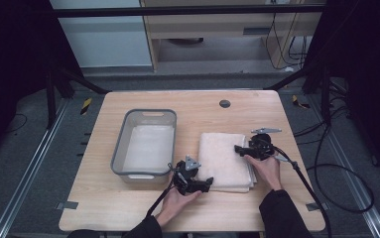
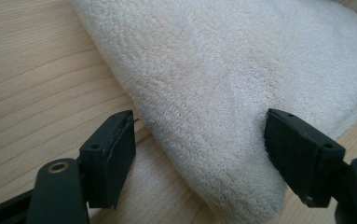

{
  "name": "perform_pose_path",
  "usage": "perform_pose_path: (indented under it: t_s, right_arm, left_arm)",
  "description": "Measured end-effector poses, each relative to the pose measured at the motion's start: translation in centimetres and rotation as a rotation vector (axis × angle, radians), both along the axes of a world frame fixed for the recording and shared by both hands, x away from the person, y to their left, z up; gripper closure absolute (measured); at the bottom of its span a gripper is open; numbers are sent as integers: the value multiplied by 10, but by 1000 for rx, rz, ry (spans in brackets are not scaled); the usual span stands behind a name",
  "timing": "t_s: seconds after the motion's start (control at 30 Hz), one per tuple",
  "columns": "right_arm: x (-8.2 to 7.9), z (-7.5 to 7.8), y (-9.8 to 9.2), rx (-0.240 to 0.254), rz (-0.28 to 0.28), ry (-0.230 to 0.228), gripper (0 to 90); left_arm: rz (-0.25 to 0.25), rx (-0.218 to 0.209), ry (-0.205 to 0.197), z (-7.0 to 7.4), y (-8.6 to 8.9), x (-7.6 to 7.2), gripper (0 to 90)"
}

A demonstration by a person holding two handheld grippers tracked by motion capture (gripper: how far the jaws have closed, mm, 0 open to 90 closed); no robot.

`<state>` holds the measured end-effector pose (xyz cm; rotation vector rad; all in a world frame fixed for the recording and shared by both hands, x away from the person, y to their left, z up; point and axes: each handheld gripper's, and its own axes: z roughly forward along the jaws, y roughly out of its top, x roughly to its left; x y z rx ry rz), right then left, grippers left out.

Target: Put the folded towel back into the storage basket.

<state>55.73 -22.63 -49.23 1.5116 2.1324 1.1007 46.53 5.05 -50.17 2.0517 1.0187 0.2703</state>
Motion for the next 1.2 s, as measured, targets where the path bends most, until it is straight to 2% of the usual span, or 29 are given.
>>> perform_pose_path:
  t_s: [0.07, 0.1, 0.33, 0.4, 0.6, 0.7, 1.1, 1.2]
  right_arm:
    - [0, -1, 0, 11, -5, 8, 304]
    - [0, -2, 0, 20, -7, 11, 305]
    - [1, -4, 0, 32, -6, 20, 314]
    - [1, -5, 0, 44, -8, 29, 331]
    - [2, -6, -2, 99, -9, 69, 390]
    - [2, -5, -2, 120, 0, 85, 466]
    - [1, -4, -1, 162, 21, 102, 614]
    - [1, -4, 0, 170, 23, 105, 645]
  left_arm:
    - [0, -5, 9, 0, 0, 1, 244]
    - [-1, -15, 26, -1, 1, 2, 244]
    - [-8, -12, 15, -2, 0, 1, 246]
    - [-14, -16, 17, -2, -1, 1, 276]
    - [-29, -24, 31, -1, -1, 1, 315]
    - [-37, -24, 42, 0, -2, 1, 350]
    - [-49, -43, 81, 2, -2, 2, 456]
    - [-51, -47, 80, 2, -2, 2, 493]
